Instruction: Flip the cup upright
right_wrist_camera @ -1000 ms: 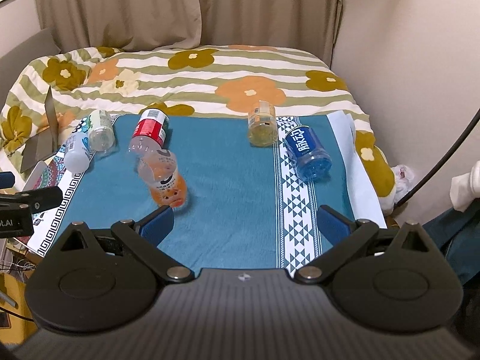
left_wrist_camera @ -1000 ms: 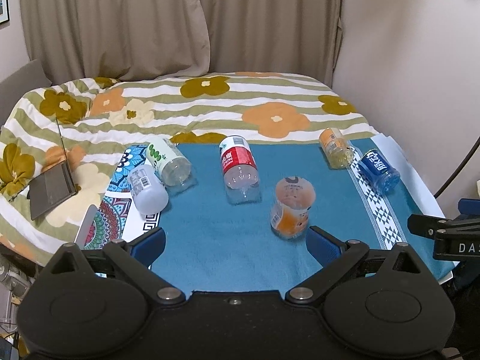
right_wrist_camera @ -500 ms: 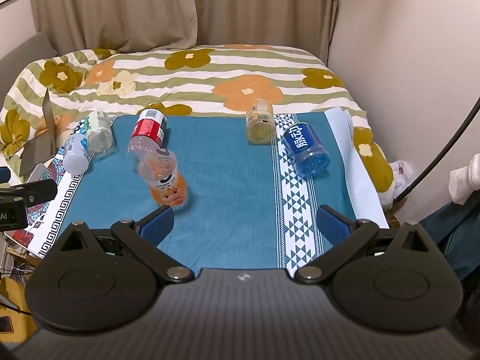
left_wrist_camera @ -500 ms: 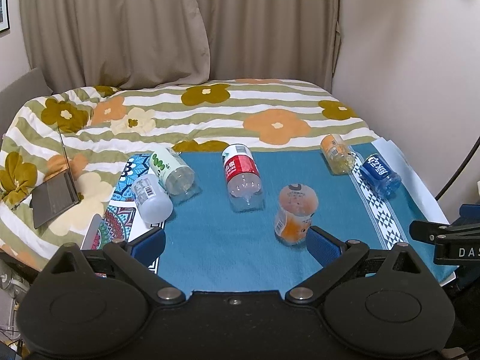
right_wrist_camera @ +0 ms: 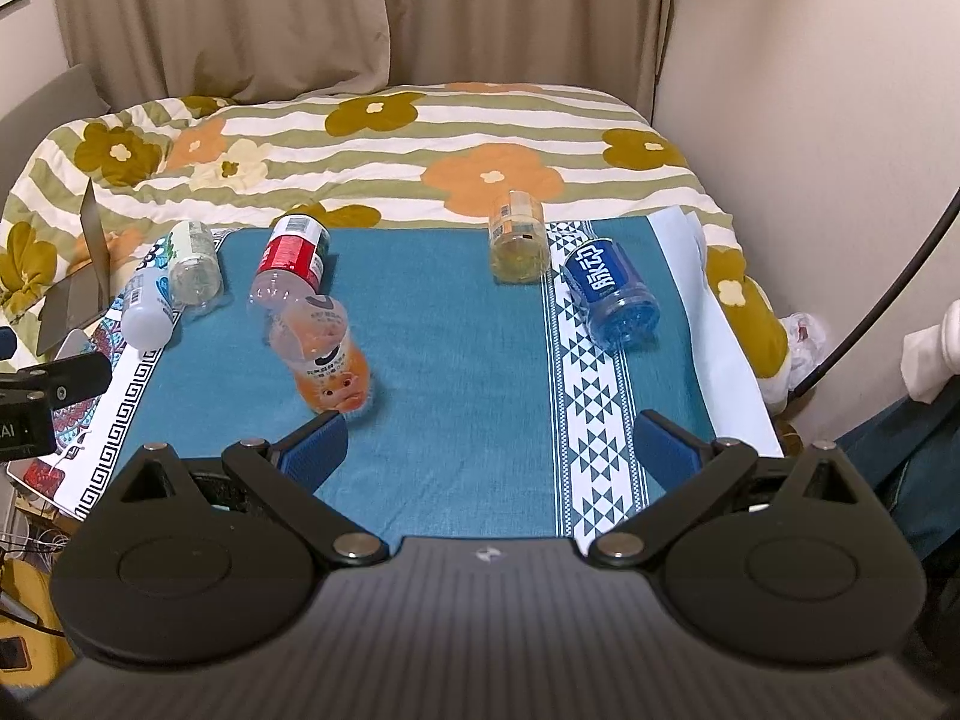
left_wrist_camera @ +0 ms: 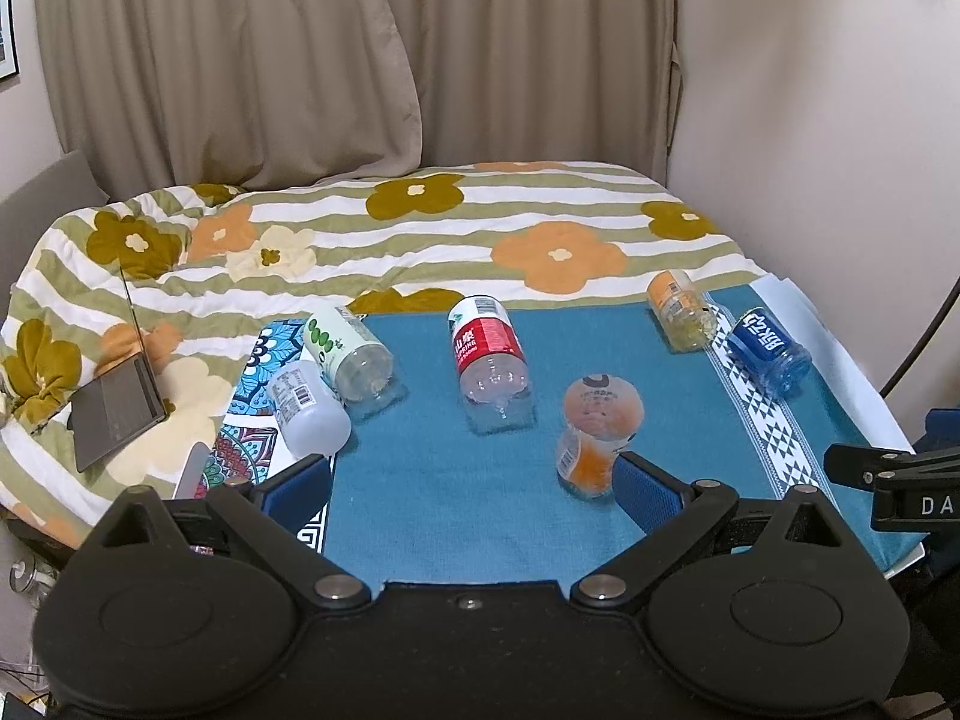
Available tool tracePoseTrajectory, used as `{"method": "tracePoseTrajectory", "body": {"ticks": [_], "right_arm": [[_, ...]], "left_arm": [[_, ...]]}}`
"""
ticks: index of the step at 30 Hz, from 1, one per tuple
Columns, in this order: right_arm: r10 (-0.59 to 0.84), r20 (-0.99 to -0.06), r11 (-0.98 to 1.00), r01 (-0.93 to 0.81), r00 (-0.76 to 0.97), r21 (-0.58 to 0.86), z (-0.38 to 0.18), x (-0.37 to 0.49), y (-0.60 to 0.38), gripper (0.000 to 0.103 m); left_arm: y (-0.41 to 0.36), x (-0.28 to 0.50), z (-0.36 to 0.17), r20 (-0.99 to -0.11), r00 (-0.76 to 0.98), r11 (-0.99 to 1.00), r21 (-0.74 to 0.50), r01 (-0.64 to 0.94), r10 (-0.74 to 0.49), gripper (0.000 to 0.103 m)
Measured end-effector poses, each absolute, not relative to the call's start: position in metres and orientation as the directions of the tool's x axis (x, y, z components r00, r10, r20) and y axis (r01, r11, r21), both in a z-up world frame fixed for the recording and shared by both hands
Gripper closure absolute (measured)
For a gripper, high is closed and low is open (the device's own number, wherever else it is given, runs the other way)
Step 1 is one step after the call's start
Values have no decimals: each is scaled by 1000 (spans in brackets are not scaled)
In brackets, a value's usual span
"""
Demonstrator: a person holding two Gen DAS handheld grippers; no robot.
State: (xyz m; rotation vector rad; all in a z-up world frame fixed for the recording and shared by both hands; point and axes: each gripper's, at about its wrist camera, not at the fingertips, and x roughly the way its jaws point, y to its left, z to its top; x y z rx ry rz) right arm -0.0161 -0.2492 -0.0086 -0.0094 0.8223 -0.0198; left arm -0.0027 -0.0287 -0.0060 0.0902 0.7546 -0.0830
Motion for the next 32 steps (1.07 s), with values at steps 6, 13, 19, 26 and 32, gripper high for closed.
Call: {"method": "tracePoseTrajectory", "body": {"ticks": [6, 13, 19, 26, 32], "right_arm": [[-20, -732, 1000, 16, 681, -13, -10, -14, -247, 0], [-21, -732, 1000, 17, 680, -13, -10, -13, -246, 0], [-22, -732, 1000, 18, 681, -12, -10, -13, -246, 0], [-28, -726, 1000, 28, 687, -12, -7, -12, -247, 0], [-28, -725, 1000, 29, 688, -11, -6, -11, -248, 0]], "left_arm": [[-28, -2, -6, -686, 726, 993, 51, 106, -42, 1], [-27, -2, -7, -686, 726, 993, 49, 105, -43, 1], [-25, -2, -6, -677, 736, 993, 70, 92, -20, 1], [-30, 0, -7, -667, 745, 990, 110, 90, 6, 1], [-29, 3, -8, -663, 749, 991, 98, 92, -4, 1]]}}
